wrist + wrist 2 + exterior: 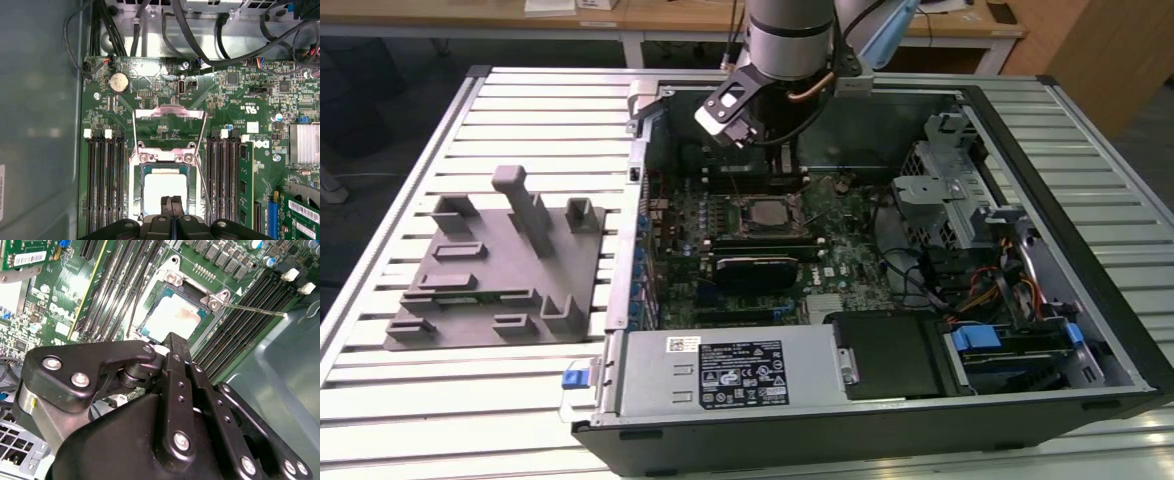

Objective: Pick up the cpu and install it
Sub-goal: 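Close the cpu cover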

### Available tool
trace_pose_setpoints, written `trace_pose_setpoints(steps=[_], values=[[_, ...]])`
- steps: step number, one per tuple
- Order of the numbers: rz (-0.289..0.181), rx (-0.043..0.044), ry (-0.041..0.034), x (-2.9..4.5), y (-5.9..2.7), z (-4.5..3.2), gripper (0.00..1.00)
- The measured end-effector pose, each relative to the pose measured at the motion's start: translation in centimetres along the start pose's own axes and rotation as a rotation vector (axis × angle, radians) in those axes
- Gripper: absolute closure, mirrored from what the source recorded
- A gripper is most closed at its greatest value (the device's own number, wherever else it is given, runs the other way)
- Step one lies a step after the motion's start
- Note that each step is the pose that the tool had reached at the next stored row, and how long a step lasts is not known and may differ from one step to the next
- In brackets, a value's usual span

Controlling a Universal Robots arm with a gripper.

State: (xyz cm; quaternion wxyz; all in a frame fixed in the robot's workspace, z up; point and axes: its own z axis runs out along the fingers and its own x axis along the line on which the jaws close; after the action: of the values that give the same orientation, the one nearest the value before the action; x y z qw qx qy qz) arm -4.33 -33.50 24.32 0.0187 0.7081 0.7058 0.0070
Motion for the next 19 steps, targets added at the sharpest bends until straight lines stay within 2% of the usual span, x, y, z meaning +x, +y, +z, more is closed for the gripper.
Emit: trace_pose_setpoints(steps=[19], values=[[0.000, 0.0000, 0.0002, 0.01, 3.03, 0.12, 0.89]])
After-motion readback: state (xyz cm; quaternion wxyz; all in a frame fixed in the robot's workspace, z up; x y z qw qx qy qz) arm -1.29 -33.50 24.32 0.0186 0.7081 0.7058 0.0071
